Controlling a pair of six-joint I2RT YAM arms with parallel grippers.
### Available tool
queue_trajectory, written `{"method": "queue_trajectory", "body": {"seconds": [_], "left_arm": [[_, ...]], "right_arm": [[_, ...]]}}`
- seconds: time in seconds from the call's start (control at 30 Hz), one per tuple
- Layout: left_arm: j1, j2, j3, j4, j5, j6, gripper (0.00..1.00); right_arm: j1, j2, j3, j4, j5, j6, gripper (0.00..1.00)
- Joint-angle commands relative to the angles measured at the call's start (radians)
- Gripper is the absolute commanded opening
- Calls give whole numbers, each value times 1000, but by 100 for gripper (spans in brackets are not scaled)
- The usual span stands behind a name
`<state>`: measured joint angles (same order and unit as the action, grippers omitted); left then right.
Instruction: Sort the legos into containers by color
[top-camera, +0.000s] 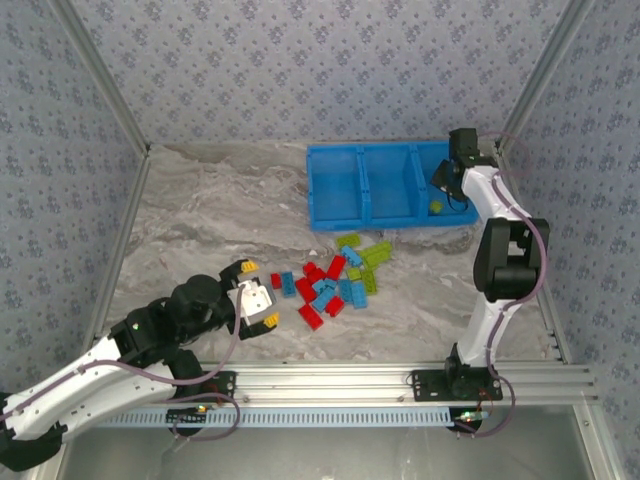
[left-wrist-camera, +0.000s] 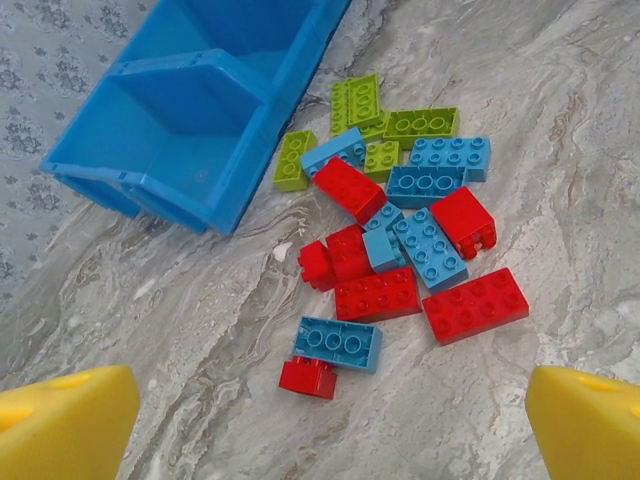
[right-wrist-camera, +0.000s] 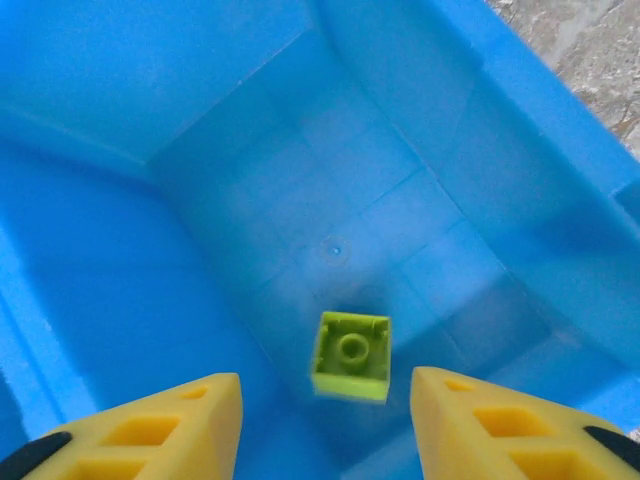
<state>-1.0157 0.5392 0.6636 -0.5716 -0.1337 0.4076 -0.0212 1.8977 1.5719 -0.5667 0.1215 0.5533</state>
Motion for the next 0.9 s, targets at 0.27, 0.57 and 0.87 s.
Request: {"method": "queue_trajectory", "body": {"seconds": [0.27,0.57,0.87], "left_arm": [[-3,43,44,101,-177,-216,99],[-3,330,180,94,-353,-876,99],[40,898,453,76,-119,-1012,89]], "right_arm": [[108,-470,-247,-47,-171,4,64],[440,-860,-452,-307,-205,-45,78],[646,-1025,-617,-453,-131,127,83]]}}
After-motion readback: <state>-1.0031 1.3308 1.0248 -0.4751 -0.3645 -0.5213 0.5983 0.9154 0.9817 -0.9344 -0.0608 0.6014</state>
